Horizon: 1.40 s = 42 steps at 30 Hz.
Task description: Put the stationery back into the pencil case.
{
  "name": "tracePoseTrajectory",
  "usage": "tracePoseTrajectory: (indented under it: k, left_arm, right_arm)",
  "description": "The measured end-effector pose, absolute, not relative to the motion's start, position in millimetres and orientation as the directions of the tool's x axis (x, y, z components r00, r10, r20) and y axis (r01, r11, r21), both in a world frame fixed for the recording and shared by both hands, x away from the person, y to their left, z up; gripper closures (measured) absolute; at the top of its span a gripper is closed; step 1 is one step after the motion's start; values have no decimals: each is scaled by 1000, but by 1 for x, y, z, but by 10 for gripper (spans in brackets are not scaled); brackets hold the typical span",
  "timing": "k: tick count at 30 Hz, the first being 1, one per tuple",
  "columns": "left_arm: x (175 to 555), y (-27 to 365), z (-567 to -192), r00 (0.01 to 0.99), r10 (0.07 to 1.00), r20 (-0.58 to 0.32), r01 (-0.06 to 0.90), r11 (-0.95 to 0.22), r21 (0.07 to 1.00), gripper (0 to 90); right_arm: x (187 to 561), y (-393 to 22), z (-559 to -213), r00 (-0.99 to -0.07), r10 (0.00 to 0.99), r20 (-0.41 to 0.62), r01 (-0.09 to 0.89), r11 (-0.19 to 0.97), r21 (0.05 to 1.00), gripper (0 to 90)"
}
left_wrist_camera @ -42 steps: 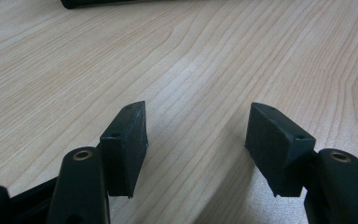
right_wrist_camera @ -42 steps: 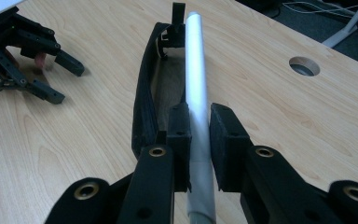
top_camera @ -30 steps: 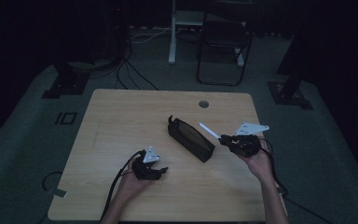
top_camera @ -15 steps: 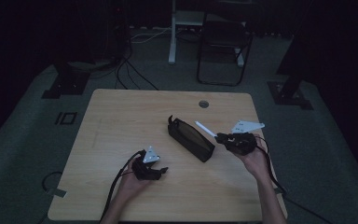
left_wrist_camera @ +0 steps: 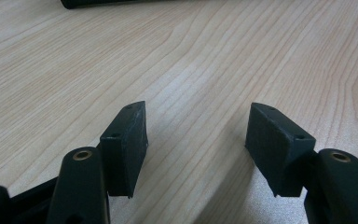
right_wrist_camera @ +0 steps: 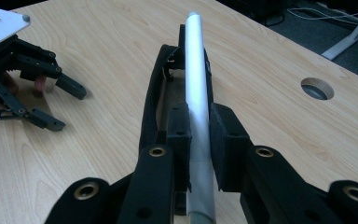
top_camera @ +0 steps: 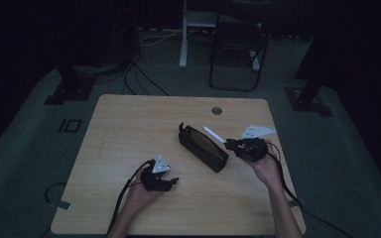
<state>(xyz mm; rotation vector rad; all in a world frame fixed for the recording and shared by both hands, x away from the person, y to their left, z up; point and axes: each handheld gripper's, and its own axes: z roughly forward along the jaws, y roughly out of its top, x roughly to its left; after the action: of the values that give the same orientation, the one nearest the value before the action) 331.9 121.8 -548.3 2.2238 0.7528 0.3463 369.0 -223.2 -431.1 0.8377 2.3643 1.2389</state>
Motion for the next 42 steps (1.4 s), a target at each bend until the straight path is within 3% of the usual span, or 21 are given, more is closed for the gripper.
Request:
tracePoseTrajectory:
  k: [42]
  left_arm:
    - [331, 121, -548, 787, 617, 15, 413, -544, 731, 391]
  right_arm:
    - [390, -203, -439, -735, 677, 27, 399, 400, 825, 791]
